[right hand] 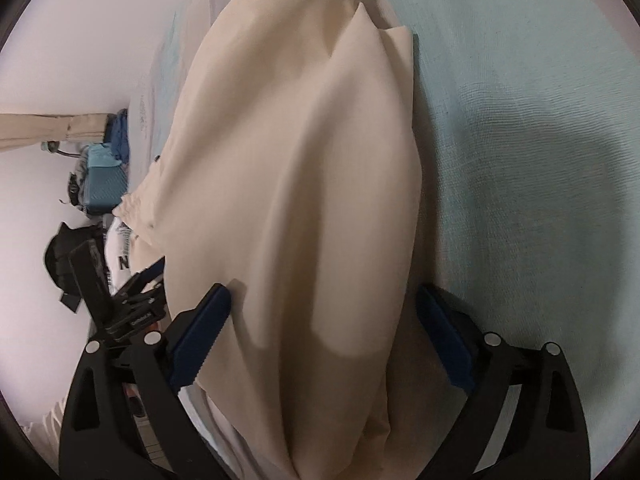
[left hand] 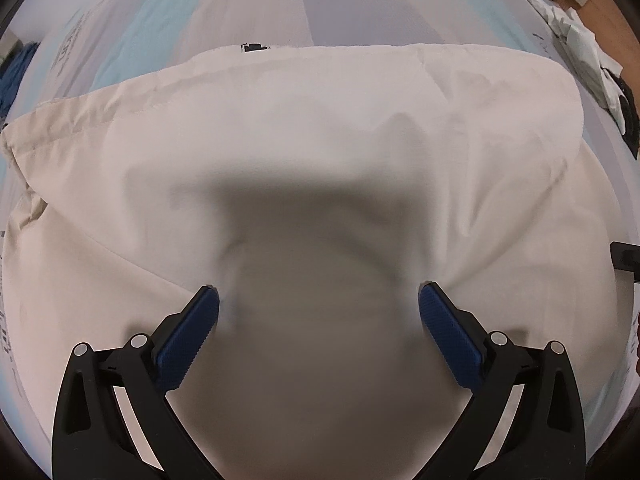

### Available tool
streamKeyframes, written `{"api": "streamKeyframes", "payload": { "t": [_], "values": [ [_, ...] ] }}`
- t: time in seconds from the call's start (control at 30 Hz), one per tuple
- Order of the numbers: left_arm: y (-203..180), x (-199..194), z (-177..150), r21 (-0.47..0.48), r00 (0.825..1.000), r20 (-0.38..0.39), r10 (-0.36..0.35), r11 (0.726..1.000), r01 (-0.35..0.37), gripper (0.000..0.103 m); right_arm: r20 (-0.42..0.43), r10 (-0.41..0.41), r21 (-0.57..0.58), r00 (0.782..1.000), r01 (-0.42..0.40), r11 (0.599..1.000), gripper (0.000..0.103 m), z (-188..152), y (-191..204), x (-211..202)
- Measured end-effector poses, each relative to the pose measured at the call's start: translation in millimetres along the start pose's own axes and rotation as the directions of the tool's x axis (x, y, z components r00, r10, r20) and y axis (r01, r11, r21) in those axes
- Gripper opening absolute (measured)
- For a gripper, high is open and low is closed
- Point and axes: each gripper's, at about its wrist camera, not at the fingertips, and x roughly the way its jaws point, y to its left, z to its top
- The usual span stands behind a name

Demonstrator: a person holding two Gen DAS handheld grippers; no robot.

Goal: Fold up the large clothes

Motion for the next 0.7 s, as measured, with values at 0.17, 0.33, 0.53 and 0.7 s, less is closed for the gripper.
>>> {"api": "streamKeyframes", "payload": {
  "t": [0.17, 0.33, 0.53, 0.7],
  "values": [
    [-4, 5, 3, -0.002, 1.000, 0.000, 0.004, 1.000, -0.004, 0.098, 0.002, 0.065, -0.053, 0.998, -0.064, 0.997, 0.078, 0, 14, -4],
    [-6, 7, 9, -0.004, 1.000, -0.007, 0.007, 1.000, -0.007, 0.098, 0.000, 0.072, -0.065, 0.997, -0.072, 0.995, 0.076, 2, 22, -2],
    [-2, 6, 15, -0.008, 1.000, -0.016, 0.014, 1.000, -0.014, 0.098, 0.008, 0.114, -0.105, 0.993, -0.113, 0.988, 0.075, 0, 32, -21],
    [-3, 8, 19, 0.002, 1.000, -0.020, 0.010, 1.000, -0.010, 0.098, -0.078, 0.054, -0.066, 0.995, -0.060, 0.996, 0.076, 13, 6, 10]
  ]
}}
